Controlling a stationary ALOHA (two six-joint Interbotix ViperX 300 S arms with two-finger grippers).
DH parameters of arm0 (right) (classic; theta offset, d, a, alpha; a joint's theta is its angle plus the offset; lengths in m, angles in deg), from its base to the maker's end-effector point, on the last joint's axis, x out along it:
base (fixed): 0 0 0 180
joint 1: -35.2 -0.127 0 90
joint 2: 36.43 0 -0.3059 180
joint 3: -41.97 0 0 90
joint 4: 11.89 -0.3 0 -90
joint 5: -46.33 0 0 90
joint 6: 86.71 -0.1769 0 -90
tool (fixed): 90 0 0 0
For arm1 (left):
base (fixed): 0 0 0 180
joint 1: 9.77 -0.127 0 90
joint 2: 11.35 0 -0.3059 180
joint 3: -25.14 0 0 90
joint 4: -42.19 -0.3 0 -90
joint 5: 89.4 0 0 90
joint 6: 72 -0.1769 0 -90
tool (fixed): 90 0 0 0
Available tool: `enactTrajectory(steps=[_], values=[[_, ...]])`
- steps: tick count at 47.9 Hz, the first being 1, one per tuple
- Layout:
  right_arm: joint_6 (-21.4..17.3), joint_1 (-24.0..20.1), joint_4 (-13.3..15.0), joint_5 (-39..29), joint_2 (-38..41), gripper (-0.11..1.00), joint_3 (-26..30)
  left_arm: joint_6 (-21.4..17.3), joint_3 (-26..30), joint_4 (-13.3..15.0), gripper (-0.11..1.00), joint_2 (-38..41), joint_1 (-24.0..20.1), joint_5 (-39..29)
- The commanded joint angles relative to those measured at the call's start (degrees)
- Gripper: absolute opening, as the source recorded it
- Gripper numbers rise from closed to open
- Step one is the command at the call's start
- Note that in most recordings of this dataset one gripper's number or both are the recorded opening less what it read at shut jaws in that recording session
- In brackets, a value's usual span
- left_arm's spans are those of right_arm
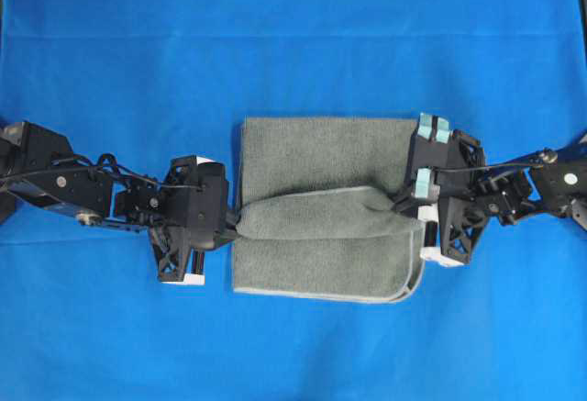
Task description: Fold a large towel.
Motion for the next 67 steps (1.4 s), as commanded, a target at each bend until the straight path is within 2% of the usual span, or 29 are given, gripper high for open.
enactTrajectory(steps=[1,5,7,8,10,14,15,17,21,22,28,35,41,49,56,62,67], values=[[0.09,-1.58,-0.7,0.97,-0.35,0.06,0.88,-0.09,0.88,0.09,0.04,-0.62,1.14,0.18],[0.09,-3.34,-1.05,1.14,-0.09,0.08,1.23,0.0,1.05,0.09,0.04,-0.79,1.49,0.18],[0.09,-4.48,-1.05,1.14,0.0,0.18,1.58,0.0,1.23,0.09,0.05,-0.97,1.67,0.18],[0.0,-4.92,-1.05,1.05,0.0,0.27,1.85,0.0,1.32,0.09,0.05,-1.05,1.76,0.26],[0.09,-6.06,-1.05,1.05,0.0,0.39,2.2,0.0,1.67,0.09,0.11,-1.41,2.11,0.26],[0.0,-8.61,-1.14,0.88,0.0,0.63,3.34,-0.09,2.2,0.0,0.35,-2.29,2.81,0.18],[0.0,-9.14,-1.14,0.88,0.0,0.65,3.6,-0.09,2.29,0.09,0.41,-2.46,3.08,0.18],[0.0,-10.37,-1.32,0.88,0.0,0.65,4.13,-0.09,2.29,0.09,0.54,-3.08,3.87,0.18],[-0.09,-13.45,-2.2,1.05,0.0,0.57,5.27,0.0,2.11,0.09,0.77,-4.13,5.98,0.0],[-0.09,-14.15,-2.37,1.05,0.0,0.57,5.45,0.0,2.02,0.09,0.8,-4.39,6.68,0.0],[-0.09,-17.84,-2.99,0.62,-0.18,0.57,6.86,0.0,1.76,0.09,0.76,-5.45,10.28,-0.18],[0.18,-18.81,-2.72,-2.29,-3.08,0.57,9.05,-0.09,1.85,0.0,0.73,-8.96,10.9,-0.97],[0.7,-18.81,-1.85,-6.5,-8.17,0.57,10.2,-0.62,1.76,0.09,0.73,-15.47,10.9,-2.72],[0.88,-18.81,3.25,-14.5,-18.28,0.57,10.02,-1.76,-0.09,-0.09,0.72,-25.05,9.93,-3.69],[0.79,-18.9,7.91,-18.98,-27.42,0.57,8.17,-3.43,-3.96,-0.26,0.71,-34.63,8.7,-3.43],[0.7,-18.81,10.37,-21.45,-35.86,0.56,5.63,-6.33,-7.91,-0.26,0.71,-42.28,8.26,-2.2],[0.53,-18.81,12.04,-22.76,-42.1,0.56,2.55,-6.94,-11.6,-0.35,0.71,-50.1,7.12,-2.2]])
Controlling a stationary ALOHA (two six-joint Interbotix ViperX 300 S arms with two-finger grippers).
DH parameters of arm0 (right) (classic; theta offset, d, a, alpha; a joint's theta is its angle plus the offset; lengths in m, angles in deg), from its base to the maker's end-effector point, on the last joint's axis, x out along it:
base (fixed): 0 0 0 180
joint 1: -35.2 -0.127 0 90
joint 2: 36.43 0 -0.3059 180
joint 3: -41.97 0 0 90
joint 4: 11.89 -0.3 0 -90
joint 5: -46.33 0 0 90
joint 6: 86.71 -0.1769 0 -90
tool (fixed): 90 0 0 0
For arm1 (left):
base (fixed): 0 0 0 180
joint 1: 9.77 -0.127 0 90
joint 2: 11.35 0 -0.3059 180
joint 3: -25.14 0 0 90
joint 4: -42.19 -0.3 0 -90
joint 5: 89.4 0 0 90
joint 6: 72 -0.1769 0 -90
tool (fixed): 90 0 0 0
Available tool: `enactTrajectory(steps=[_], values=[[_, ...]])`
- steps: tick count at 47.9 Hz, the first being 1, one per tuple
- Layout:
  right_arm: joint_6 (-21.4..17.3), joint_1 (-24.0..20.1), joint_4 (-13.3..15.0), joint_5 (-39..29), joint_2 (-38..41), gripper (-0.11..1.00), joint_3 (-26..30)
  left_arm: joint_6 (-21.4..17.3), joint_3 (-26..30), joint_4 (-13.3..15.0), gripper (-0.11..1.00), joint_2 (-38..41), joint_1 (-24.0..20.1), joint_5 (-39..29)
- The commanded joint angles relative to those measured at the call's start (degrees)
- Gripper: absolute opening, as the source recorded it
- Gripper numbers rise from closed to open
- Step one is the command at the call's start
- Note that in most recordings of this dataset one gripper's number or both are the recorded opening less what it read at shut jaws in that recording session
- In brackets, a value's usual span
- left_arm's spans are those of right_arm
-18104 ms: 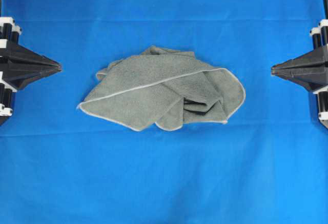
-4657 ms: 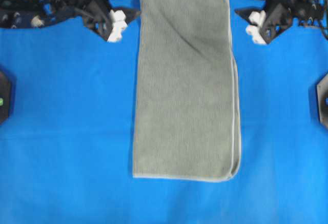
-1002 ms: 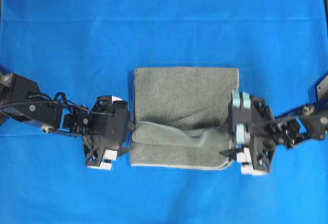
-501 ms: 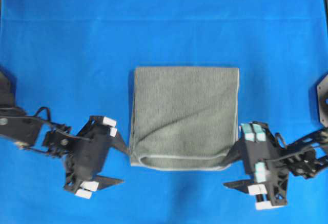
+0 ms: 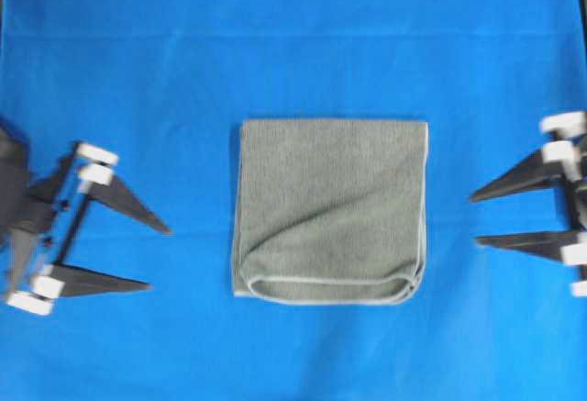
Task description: Fold a large towel.
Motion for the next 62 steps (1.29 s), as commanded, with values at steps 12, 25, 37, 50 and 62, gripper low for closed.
enactTrajectory(steps=[12,25,37,50,62], values=[[-3.43,0.44,5.54,-0.79,-16.52,0.56,-10.81,-0.09,-13.27,-0.09,0.71,-21.45,-8.26,0.97],[-15.29,5.19,14.68,-1.05,-20.65,0.56,-18.98,0.79,-21.8,-0.09,0.71,-31.99,-13.97,-0.18],[-23.82,8.0,21.45,-1.05,-18.46,0.56,-21.62,2.64,-24.35,-0.09,0.71,-32.7,-16.88,-0.7],[-24.87,8.0,21.62,-1.05,-17.75,0.56,-21.88,2.64,-24.43,-0.09,0.71,-32.61,-16.79,-0.97],[-24.96,8.0,21.62,-1.05,-17.58,0.56,-21.88,2.9,-24.35,-0.09,0.71,-32.61,-16.79,-1.32]])
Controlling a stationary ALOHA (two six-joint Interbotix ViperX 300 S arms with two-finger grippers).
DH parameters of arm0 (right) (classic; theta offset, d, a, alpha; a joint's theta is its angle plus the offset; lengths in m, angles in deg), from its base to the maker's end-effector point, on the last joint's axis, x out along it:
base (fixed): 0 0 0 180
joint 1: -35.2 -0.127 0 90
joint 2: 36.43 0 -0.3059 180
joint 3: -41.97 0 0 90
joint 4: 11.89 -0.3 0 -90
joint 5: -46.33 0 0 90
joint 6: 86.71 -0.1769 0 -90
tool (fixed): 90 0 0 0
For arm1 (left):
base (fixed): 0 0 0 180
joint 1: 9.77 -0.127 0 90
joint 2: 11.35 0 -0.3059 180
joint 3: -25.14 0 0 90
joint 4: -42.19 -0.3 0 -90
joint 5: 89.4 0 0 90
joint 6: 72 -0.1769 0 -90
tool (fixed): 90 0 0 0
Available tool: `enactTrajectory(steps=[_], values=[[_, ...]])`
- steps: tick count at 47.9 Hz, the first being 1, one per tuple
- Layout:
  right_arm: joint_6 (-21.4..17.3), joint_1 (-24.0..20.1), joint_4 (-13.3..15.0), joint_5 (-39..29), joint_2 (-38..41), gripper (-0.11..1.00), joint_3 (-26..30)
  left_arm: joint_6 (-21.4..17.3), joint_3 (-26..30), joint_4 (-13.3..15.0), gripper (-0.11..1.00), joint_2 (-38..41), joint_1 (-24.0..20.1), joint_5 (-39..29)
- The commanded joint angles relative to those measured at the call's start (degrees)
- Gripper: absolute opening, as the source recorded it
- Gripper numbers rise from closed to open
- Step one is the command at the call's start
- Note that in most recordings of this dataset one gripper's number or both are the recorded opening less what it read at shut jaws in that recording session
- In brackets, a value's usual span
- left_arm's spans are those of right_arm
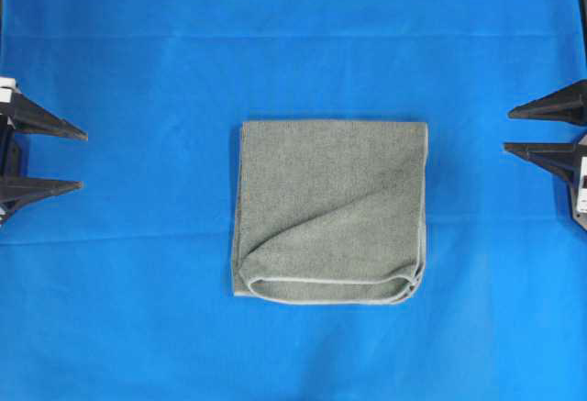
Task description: Fold a large towel.
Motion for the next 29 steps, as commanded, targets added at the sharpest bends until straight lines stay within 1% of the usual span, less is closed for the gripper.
enactTrajectory(steps=[1,29], values=[[-0.09,-0.09,0.35,0.18,0.88,0.56,0.7,0.18,0.62,-0.09,0.71,0.62,-0.26,0.09],[-0.09,-0.09,0.35,0.18,0.88,0.56,0.62,0.88,0.62,-0.09,0.71,0.62,-0.26,-0.88]])
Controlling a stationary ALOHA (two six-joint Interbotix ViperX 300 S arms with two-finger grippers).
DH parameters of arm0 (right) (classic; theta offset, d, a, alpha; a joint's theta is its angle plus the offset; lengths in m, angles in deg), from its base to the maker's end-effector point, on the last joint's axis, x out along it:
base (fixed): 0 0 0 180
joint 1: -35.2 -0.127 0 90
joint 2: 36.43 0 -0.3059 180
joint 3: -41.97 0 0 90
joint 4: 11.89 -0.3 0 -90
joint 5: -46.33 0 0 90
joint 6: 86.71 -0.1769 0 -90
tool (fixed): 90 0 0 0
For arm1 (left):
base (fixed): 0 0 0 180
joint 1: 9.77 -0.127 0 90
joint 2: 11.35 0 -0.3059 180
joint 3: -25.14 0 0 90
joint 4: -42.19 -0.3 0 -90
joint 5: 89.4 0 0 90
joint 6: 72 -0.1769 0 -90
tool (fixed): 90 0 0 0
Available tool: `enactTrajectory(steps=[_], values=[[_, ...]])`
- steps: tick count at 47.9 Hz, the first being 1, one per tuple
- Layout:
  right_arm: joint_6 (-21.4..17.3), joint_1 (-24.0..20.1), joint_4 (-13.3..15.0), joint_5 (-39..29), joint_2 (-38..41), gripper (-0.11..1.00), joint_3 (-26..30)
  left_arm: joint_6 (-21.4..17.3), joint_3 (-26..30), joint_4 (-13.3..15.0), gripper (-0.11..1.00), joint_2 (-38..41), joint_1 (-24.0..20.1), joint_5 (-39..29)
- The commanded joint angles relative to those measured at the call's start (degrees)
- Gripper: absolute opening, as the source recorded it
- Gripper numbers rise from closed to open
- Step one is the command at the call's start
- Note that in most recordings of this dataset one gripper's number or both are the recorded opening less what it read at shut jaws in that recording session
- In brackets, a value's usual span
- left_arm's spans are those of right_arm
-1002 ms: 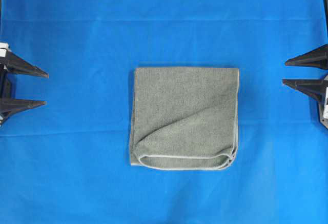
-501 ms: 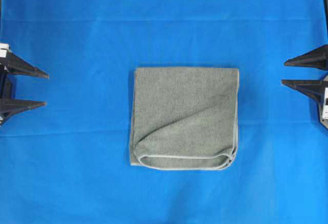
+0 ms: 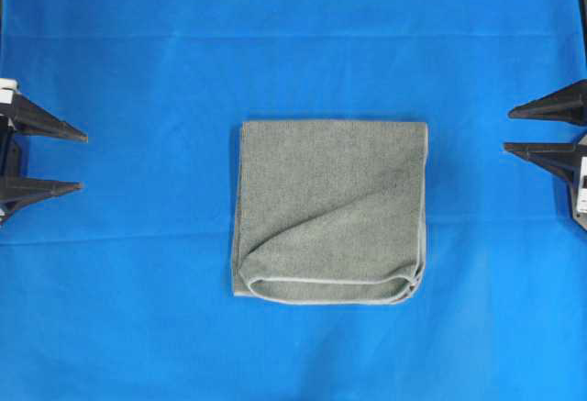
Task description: Fold a large towel.
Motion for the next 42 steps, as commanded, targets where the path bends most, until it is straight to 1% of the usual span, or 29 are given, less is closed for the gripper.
enactTrajectory(steps=[1,27,42], values=[[-0.09,-0.09,0.35,0.09,0.88,0.56,0.62,0.0,0.7,-0.09,0.71,0.53,-0.26,0.09],[-0.26,-0.09,0.26,0.18,0.97,0.56,0.88,0.26,0.97,0.18,0.71,0.09,-0.26,-0.53],[-0.26,-0.09,-0.97,0.09,1.67,0.56,1.14,0.26,1.14,0.18,0.71,0.09,-0.26,-0.26]])
